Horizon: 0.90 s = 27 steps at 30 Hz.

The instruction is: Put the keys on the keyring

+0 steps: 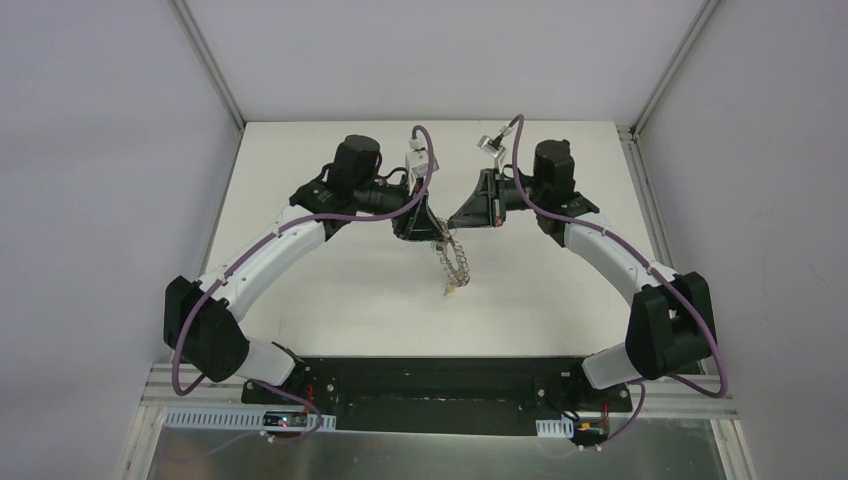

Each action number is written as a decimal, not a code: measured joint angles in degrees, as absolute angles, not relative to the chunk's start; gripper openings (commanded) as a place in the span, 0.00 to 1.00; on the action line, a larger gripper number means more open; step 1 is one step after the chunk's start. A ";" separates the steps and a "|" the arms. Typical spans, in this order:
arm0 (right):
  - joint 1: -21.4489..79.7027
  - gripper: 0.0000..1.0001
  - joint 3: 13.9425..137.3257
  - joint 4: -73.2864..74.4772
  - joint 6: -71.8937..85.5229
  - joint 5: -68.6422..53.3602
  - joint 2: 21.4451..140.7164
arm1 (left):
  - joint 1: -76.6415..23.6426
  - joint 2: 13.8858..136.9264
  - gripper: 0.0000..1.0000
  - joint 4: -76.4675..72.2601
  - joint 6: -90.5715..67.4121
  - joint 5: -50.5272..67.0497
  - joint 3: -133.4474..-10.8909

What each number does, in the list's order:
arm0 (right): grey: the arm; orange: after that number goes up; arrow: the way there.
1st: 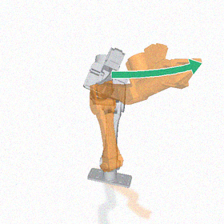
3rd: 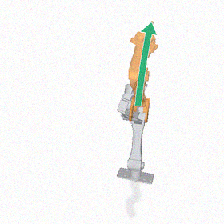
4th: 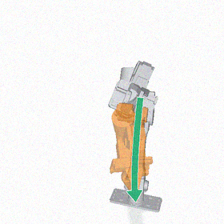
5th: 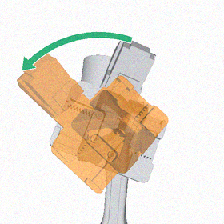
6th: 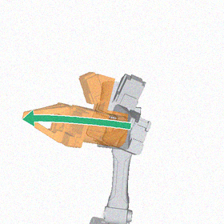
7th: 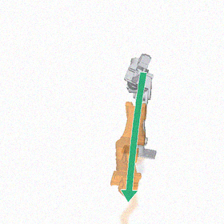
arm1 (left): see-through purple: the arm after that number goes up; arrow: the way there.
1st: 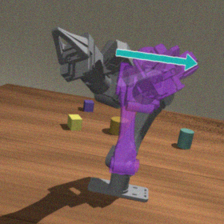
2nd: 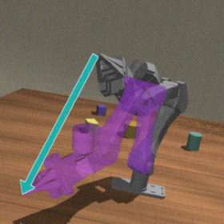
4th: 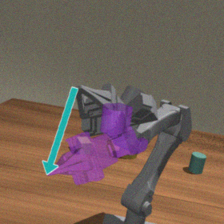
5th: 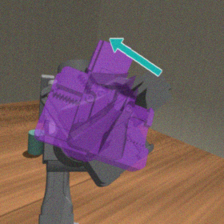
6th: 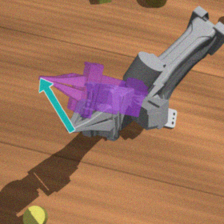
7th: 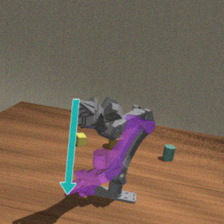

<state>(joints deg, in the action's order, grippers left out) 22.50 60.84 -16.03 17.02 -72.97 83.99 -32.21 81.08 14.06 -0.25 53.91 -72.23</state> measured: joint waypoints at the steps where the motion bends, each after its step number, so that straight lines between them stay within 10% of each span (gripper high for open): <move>1: 22.48 0.00 60.84 -16.49 17.41 -72.97 83.99 | -32.21 81.08 0.31 14.11 -0.08 53.91 -72.23; 27: 22.35 0.00 60.84 -19.99 20.53 -74.06 83.99 | -32.21 82.24 0.20 9.30 -5.10 56.55 -72.07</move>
<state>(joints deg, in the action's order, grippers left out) 22.35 60.84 -19.99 20.53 -74.06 83.99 -32.21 82.24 9.30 -5.10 56.55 -72.07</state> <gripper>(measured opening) 0.006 0.245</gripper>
